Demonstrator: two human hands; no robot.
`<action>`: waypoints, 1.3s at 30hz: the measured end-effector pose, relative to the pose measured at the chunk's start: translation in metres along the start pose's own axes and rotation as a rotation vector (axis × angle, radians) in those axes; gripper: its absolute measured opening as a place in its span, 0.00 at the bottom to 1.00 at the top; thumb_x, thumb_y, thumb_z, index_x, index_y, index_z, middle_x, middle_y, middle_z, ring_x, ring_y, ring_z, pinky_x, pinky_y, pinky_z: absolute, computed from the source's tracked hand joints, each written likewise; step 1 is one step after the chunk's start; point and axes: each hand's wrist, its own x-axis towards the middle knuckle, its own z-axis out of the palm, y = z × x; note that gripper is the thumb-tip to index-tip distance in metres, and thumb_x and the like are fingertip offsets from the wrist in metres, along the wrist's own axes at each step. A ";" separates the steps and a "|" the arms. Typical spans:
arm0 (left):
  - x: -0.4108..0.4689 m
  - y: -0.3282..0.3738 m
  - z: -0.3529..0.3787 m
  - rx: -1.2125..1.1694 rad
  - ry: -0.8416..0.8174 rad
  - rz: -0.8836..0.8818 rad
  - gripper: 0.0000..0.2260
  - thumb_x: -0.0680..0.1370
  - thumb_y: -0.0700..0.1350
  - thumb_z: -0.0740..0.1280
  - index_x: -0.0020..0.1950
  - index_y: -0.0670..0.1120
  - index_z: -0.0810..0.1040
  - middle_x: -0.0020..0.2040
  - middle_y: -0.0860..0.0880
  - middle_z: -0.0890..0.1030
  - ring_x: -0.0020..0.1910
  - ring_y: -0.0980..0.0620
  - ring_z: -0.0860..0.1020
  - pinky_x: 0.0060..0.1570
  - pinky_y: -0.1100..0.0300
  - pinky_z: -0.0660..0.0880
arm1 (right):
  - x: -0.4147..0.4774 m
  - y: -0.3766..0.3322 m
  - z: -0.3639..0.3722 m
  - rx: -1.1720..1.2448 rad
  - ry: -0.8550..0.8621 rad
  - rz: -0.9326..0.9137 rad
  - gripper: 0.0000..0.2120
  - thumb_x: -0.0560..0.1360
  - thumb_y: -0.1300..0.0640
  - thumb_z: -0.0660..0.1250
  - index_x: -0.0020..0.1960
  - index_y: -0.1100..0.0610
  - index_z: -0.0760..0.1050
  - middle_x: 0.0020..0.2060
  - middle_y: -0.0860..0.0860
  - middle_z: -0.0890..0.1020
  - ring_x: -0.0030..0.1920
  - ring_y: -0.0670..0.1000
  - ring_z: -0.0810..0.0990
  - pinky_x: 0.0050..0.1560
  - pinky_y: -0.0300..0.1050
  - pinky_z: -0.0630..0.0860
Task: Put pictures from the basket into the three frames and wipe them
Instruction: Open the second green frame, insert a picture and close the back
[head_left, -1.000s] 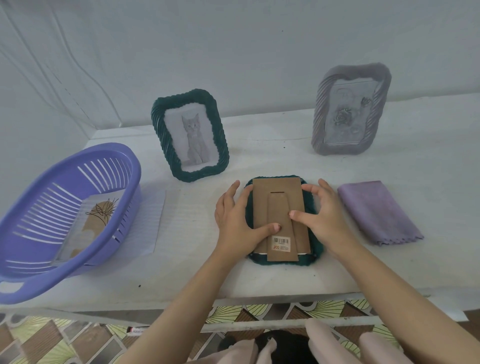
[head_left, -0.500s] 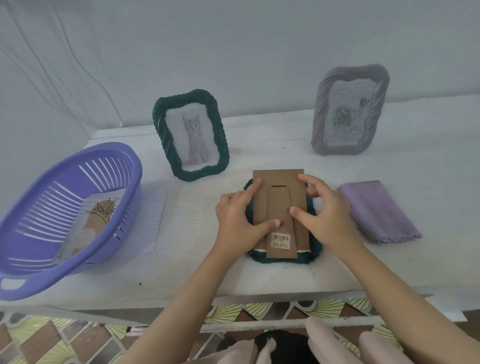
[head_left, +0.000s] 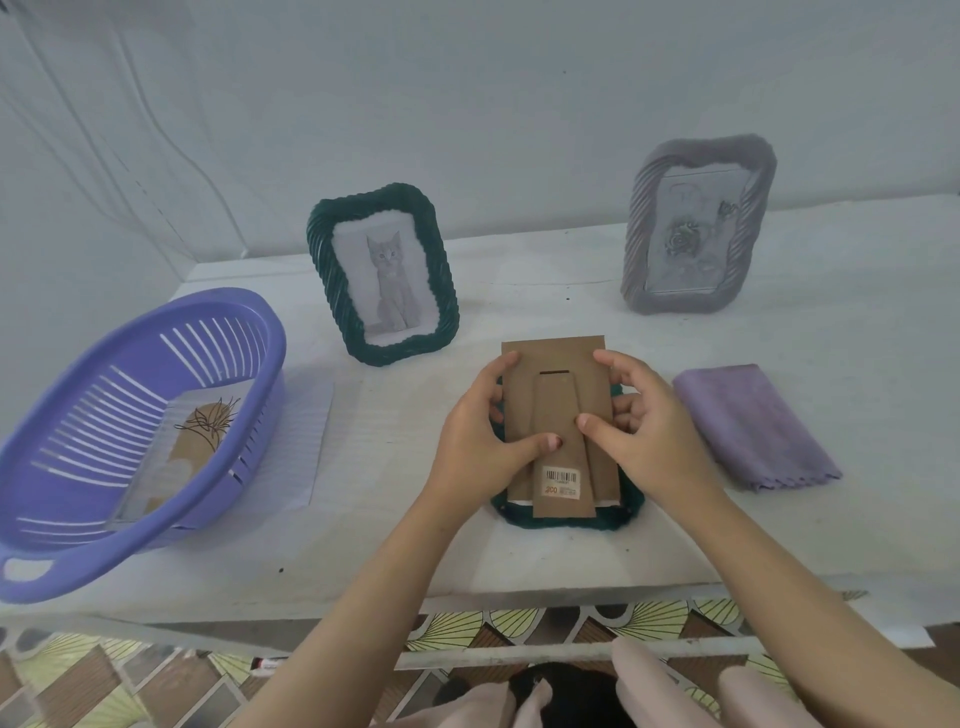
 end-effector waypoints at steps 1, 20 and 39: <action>0.001 0.003 -0.001 -0.017 0.007 -0.002 0.36 0.65 0.45 0.77 0.68 0.57 0.64 0.48 0.58 0.75 0.41 0.59 0.74 0.42 0.63 0.76 | 0.001 -0.001 0.000 0.008 0.014 -0.001 0.28 0.69 0.62 0.72 0.65 0.48 0.68 0.57 0.51 0.75 0.47 0.52 0.80 0.48 0.52 0.80; 0.144 0.017 -0.013 0.201 -0.079 -0.091 0.32 0.70 0.41 0.73 0.71 0.45 0.65 0.66 0.45 0.66 0.56 0.48 0.72 0.58 0.56 0.72 | 0.148 -0.019 0.007 -0.117 -0.104 0.145 0.33 0.70 0.63 0.72 0.71 0.59 0.63 0.64 0.56 0.74 0.58 0.51 0.75 0.53 0.41 0.70; 0.128 -0.005 0.003 0.328 -0.051 0.009 0.25 0.76 0.40 0.65 0.72 0.45 0.64 0.71 0.47 0.65 0.70 0.49 0.60 0.63 0.69 0.54 | 0.143 0.022 0.014 -0.523 -0.165 -0.093 0.25 0.75 0.54 0.64 0.71 0.57 0.65 0.67 0.55 0.70 0.68 0.56 0.65 0.66 0.46 0.61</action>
